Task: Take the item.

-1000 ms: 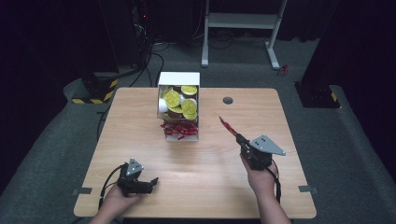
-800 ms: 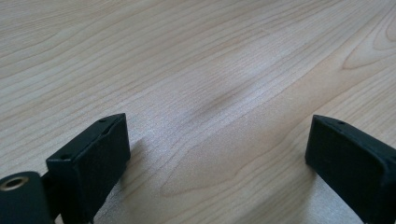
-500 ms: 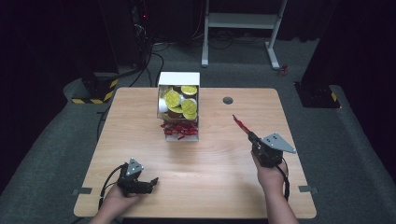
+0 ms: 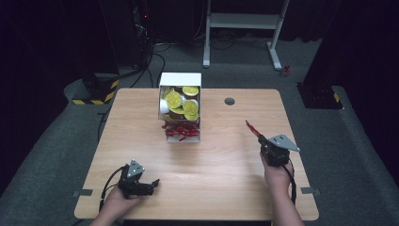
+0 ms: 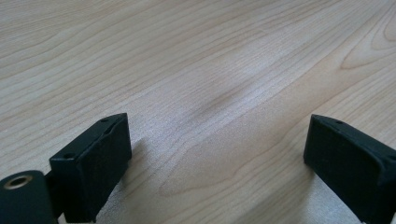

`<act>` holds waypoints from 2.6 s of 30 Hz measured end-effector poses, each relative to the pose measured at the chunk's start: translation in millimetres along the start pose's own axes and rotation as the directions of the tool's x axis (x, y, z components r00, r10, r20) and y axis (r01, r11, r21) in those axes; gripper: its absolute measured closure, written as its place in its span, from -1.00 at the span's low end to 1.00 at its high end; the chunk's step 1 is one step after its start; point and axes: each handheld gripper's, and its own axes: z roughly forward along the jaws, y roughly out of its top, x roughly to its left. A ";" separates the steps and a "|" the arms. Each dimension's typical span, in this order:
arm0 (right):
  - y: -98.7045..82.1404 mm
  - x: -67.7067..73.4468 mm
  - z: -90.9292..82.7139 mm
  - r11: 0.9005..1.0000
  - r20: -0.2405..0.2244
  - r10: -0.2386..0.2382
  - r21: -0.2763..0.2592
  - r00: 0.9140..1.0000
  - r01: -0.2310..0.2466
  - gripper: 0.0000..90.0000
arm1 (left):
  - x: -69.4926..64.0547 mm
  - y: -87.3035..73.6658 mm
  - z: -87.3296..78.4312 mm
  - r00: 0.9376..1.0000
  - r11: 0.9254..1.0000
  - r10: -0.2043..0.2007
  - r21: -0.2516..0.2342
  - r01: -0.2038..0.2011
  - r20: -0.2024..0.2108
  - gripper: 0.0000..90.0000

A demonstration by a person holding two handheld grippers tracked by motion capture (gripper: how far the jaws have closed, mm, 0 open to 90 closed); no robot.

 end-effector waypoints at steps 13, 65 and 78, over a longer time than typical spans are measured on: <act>-13.1 -4.2 16.0 0.999 0.024 0.012 0.048 1.000 -0.013 0.99 | -0.1 -0.2 -0.3 1.000 1.000 0.000 -0.001 0.000 0.001 -0.81; -34.0 -3.8 65.9 0.968 0.055 -0.008 0.252 0.998 -0.006 0.85 | -0.1 -0.9 -1.5 1.000 1.000 0.008 -0.008 -0.008 0.001 -0.75; -33.3 -5.1 65.7 0.968 0.049 0.001 0.251 0.999 -0.013 0.61 | -0.1 -0.9 -1.6 1.000 1.000 0.009 -0.007 -0.009 0.002 -0.75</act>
